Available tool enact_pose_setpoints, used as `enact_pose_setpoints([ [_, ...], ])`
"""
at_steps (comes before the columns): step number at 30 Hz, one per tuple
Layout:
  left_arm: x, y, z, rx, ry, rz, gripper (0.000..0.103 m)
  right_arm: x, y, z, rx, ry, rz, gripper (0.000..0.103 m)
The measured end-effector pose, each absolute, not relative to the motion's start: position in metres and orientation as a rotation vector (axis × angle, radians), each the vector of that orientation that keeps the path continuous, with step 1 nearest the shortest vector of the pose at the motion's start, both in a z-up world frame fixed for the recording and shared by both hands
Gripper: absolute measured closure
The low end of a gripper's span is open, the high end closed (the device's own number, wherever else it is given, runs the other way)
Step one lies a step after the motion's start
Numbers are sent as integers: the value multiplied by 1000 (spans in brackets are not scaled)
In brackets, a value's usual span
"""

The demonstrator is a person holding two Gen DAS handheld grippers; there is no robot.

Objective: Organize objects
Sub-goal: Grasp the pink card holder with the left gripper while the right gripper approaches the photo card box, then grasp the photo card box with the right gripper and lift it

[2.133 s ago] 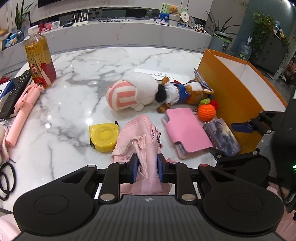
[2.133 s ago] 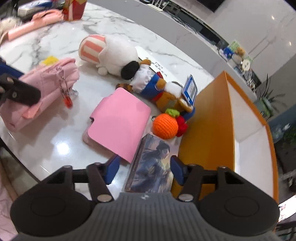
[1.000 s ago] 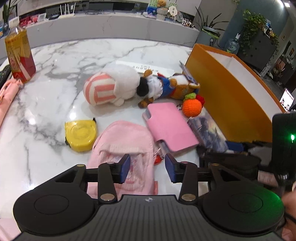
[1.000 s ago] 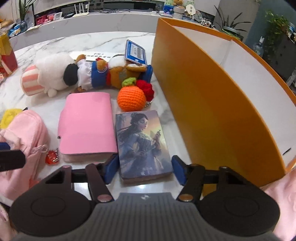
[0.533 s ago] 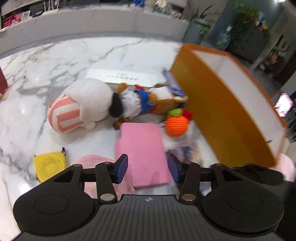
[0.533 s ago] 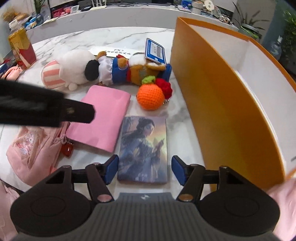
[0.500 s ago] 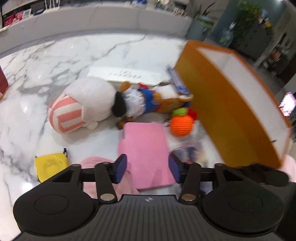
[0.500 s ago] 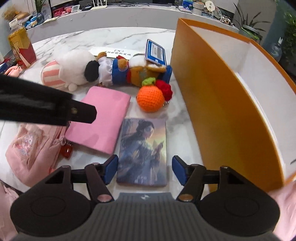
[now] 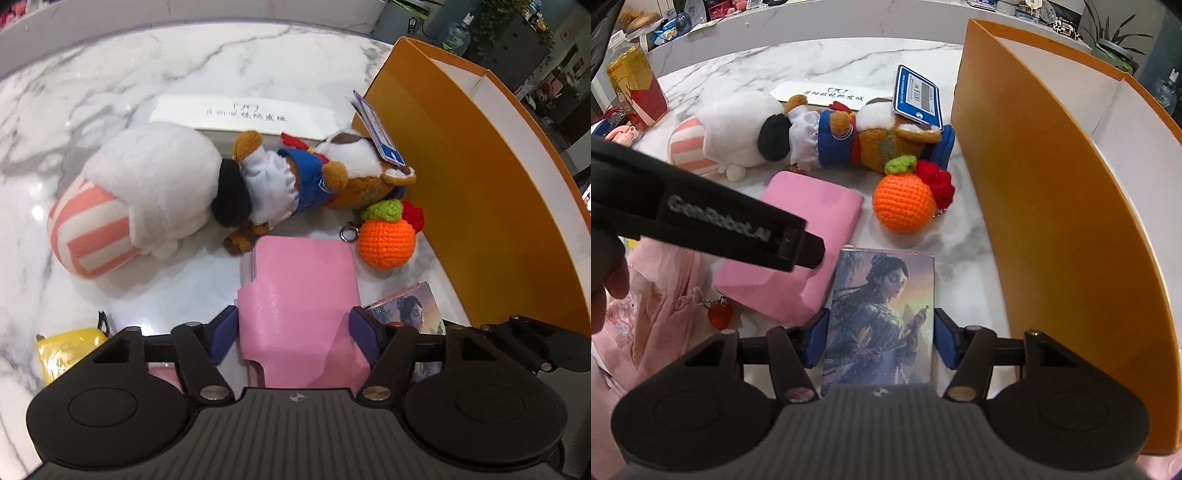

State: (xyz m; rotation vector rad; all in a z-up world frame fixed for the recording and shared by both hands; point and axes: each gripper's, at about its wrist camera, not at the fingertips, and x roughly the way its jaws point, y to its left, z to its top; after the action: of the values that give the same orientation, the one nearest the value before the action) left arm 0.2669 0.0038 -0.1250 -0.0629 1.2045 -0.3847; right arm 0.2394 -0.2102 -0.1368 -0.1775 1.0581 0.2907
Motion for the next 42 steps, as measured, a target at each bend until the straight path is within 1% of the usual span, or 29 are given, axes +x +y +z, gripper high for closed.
enact_pose_setpoints([
  [1,266,5,-124,-67,1196,-376,33,239,-211,-137,-172,1059,291,43],
  [3,261,8,-114,-65,1166,-360,55,239,-213,-136,-158,1058,293,43],
  [4,260,11,-108,-72,1151,-356,60,239,-215,-136,-151,1058,293,43],
  [5,257,13,-102,-83,1138,-356,68,238,-215,-136,-149,1056,295,43],
  [6,253,15,-96,-98,1125,-359,74,237,-216,-136,-151,1054,298,43],
  [9,242,16,-80,-152,1090,-393,83,235,-217,-136,-146,1053,303,43],
  [16,232,-3,-72,-138,1094,-400,83,225,-219,-135,-118,1061,344,43],
  [20,235,-15,-79,-84,1152,-371,76,222,-221,-135,-120,1054,358,43],
  [22,238,-21,-88,-70,1182,-371,75,219,-218,-135,-138,1050,376,43],
  [24,239,-24,-96,-44,1179,-347,77,215,-217,-136,-150,1043,390,43],
  [31,216,-13,-90,-48,1150,-324,78,209,-230,-134,-68,1079,426,43],
  [40,169,-2,-76,-101,1068,-273,78,168,-227,-138,-260,1016,444,42],
  [42,161,1,-74,-118,1051,-266,78,157,-225,-135,-349,954,451,35],
])
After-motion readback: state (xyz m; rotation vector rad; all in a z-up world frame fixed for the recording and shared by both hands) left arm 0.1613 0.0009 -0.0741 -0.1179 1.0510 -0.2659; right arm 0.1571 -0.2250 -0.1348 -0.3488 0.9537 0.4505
